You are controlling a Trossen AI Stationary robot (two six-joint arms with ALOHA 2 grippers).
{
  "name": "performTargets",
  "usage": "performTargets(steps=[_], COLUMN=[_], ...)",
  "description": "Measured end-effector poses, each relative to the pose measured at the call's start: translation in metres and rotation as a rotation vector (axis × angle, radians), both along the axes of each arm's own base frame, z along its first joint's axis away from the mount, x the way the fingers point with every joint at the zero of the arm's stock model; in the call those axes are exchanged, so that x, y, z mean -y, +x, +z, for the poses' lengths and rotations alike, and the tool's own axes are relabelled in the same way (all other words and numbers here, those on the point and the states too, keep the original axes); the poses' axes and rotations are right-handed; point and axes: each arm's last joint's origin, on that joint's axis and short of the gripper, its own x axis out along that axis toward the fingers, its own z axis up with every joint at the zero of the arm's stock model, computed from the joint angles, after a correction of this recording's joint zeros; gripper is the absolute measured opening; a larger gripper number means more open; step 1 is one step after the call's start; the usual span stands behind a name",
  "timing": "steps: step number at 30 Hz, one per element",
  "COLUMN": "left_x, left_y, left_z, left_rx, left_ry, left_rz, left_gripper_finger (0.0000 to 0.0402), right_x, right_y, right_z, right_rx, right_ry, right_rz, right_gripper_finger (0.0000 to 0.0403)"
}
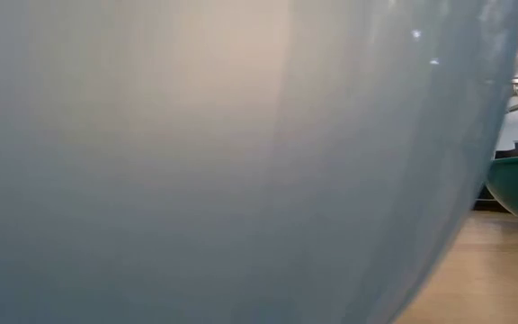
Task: Place and stack bowls onto a shelf
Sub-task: Stack the white bowl on top of the white bowl on the shelf
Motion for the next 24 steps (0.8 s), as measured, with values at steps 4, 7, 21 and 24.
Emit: performTargets(steps=[4,7,21,24], left_x=[-0.033,-0.056,-0.164,-0.186], left_y=[-0.001,0.004,0.041,0.05], left_z=[0.033,0.046,0.056,0.053], left_rx=[0.051,0.081,0.126,0.167], left_ry=[0.139,0.211,0.428,0.46], left_rz=[0.041,0.034,-0.155,-0.199], left_gripper_finger=[0.0005,0.0005,0.0005,0.0005], right_x=[0.001,0.002,0.026,0.033], right_y=[0.0,0.001,-0.001,-0.001], right_z=[0.002,0.006,0.036,0.043], right_rx=[0.033,0.084,0.436,0.503], right_ry=[-0.026,-0.043,-0.047,-0.045], right_rz=[-0.027,-0.05,-0.281,-0.318], right_gripper_finger=[0.0116,0.0116,0.0116,0.0116])
